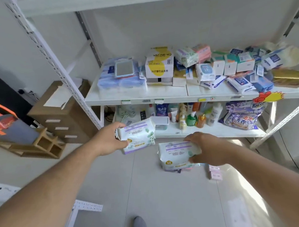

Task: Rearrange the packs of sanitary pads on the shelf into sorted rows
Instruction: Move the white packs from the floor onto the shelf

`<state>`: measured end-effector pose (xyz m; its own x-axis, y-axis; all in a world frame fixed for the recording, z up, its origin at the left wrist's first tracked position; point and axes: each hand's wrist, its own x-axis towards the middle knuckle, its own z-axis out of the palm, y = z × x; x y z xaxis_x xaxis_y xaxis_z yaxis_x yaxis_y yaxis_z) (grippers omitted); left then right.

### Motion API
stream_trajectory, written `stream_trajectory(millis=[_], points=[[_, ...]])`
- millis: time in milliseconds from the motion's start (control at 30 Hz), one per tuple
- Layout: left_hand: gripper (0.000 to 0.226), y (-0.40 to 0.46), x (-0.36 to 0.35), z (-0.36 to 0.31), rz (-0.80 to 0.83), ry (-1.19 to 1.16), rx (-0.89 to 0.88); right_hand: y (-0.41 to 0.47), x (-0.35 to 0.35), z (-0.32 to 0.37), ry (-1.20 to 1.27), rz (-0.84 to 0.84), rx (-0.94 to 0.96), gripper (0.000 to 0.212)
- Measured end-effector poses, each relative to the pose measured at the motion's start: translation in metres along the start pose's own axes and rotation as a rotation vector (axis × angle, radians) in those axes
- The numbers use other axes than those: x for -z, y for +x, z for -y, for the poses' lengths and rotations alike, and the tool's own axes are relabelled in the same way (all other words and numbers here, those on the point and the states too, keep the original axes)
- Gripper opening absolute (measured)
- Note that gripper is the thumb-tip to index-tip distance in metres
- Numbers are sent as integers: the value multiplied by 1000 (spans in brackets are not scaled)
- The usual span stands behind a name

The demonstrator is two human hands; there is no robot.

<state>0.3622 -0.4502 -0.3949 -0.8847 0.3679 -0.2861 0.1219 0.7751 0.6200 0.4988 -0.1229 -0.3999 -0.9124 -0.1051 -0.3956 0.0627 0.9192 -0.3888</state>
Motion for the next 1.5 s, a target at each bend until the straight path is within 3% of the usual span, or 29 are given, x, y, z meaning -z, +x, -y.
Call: stream_trajectory(millis=[467, 767, 867, 1067, 1133, 1167, 1200, 1500], points=[[55, 107, -26, 136, 169, -71, 106, 116, -99, 23, 116, 159, -238, 67], [66, 213, -76, 235, 321, 2, 165, 231, -181, 11, 129, 220, -261, 69], [74, 253, -116, 271, 348, -6, 179, 275, -223, -16, 116, 268, -244, 69], [69, 338, -231, 358, 362, 42, 200, 372, -350, -90, 130, 328, -248, 63], [70, 356, -240, 366, 342, 55, 180, 394, -359, -101, 44, 328, -244, 60], [71, 374, -293, 399, 362, 74, 194, 415, -414, -124, 61, 338, -264, 58], [72, 393, -336, 430, 364, 88, 192, 433, -457, -142, 93, 328, -284, 58], [64, 492, -469, 505, 351, 63, 116, 537, -581, -206, 85, 235, -238, 51]])
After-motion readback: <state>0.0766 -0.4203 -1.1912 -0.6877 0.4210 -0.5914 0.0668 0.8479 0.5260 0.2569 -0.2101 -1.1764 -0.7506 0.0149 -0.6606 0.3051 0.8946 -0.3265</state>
